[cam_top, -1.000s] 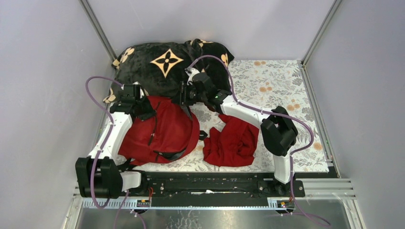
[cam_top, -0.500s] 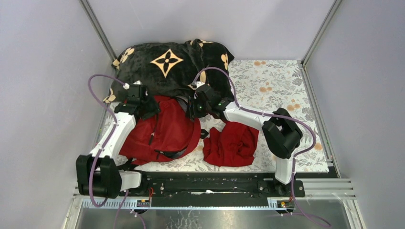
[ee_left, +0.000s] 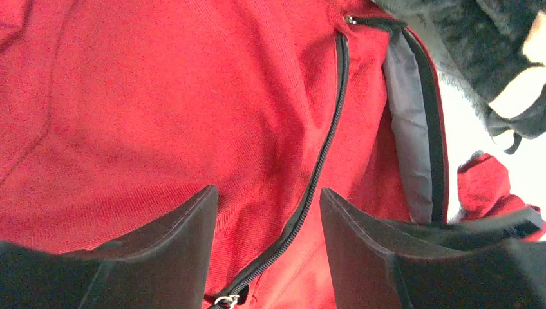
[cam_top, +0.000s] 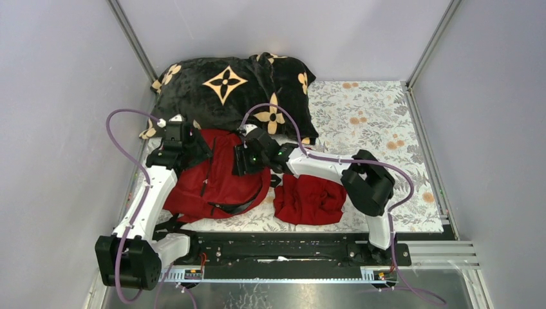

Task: Pack the student bag
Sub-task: Adjust the student bag at the center of the board.

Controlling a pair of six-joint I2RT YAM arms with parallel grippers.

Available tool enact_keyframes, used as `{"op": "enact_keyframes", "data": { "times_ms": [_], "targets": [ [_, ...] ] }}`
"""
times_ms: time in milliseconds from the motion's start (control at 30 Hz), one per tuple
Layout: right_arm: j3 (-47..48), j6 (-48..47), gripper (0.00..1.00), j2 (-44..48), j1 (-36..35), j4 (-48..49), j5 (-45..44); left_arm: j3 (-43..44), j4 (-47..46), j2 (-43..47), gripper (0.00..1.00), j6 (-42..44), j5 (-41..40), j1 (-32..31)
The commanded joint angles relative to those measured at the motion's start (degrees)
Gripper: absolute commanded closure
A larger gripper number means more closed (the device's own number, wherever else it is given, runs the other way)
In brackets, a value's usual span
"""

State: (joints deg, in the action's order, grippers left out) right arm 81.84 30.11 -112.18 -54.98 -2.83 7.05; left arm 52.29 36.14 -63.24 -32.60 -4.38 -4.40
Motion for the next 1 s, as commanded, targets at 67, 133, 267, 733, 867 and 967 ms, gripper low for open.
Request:
{"op": "enact_keyframes", "data": {
  "times_ms": [67, 133, 267, 733, 867, 967],
  "targets": [
    [0.59, 1.86, 0.46, -3.58, 0.07, -0.13, -3.05, -1.11, 0.42, 1.81, 0.39, 1.80, 4.88, -1.83],
    [-0.37, 1.85, 0.63, -3.24, 0.18, -0.41, -4.90, -1.22, -0.60, 2.85, 0.44, 2.05, 2.41, -4.81],
    [-3.38, 2.51, 0.98, -0.82, 0.93, 0.42, -8.40, -0.59, -4.92, 2.33, 0.49, 2.10, 4.77, -10.67],
    [-12.98, 2.71, 1.00, 3.47, 4.09, 0.86, -11.26, 9.36, 1.45, -13.21, 0.49, 1.22, -10.09, -2.81],
    [-14.96, 2.80, 1.00, 4.28, 4.54, 1.75, -10.42, 10.04, 1.43, -14.25, 0.47, 2.96, -9.77, -2.37],
    [-15.31, 2.70, 1.00, 4.48, 4.61, 2.29, -9.66, 10.17, 2.15, -16.00, 0.47, 2.99, -8.11, -2.36]
  ]
}}
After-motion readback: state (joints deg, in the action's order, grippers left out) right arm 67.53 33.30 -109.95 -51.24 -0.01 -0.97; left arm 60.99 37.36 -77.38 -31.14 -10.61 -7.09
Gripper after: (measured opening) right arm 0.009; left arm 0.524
